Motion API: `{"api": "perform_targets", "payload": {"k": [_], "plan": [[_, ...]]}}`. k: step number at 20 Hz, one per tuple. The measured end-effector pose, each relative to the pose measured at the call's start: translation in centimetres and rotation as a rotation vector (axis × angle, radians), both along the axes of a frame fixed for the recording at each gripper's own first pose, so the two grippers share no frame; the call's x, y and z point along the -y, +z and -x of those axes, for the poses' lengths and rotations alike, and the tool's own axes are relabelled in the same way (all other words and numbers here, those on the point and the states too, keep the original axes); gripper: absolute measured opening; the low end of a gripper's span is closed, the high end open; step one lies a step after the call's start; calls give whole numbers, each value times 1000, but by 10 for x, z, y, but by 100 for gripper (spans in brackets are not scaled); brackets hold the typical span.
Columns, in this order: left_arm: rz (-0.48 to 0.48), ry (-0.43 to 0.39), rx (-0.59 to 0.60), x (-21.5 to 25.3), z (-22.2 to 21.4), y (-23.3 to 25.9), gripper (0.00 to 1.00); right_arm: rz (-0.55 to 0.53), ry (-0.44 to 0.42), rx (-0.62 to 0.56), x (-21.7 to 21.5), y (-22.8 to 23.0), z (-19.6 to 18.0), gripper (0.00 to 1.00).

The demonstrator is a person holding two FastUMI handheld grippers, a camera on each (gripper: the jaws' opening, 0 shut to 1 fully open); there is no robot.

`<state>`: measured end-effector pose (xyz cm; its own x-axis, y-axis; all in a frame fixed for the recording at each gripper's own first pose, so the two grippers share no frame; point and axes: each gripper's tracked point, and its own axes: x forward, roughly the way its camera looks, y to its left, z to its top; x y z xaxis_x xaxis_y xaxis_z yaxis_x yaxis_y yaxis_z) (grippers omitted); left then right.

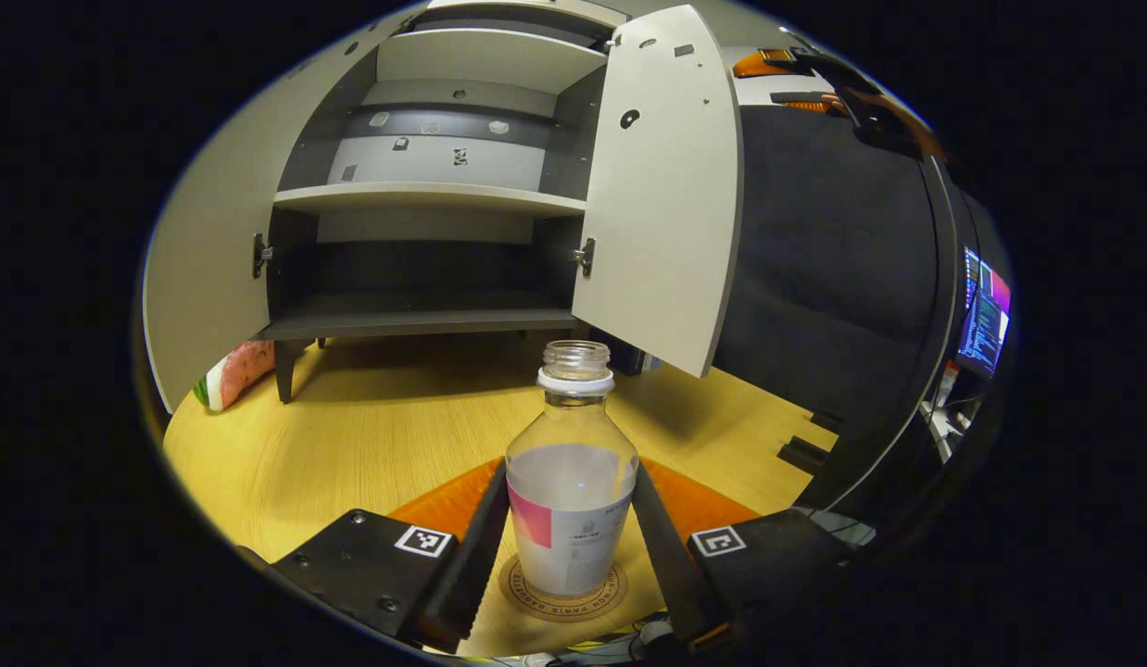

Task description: Grasp the bottle in the cabinet with the left hand and place it on the coaster, then close the right door with the right hand and the left door with the left hand.

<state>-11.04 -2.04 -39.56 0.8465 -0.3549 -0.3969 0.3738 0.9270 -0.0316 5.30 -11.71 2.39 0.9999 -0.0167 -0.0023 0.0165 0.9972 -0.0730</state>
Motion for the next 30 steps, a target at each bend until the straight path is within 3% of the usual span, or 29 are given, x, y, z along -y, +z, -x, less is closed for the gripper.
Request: {"api": "perform_targets", "payload": {"k": [9,17,30], "plan": [[-63,6,-64,-10,10,-3,87,-40,-7,-17,2,-12,0,98],[-45,-23,-91,-5,14,0,90,-53,-21,-33,5,-20,1,99],[-54,-54,-63,11,6,30,87,-79,-17,-43,9,-30,-4,99]]}}
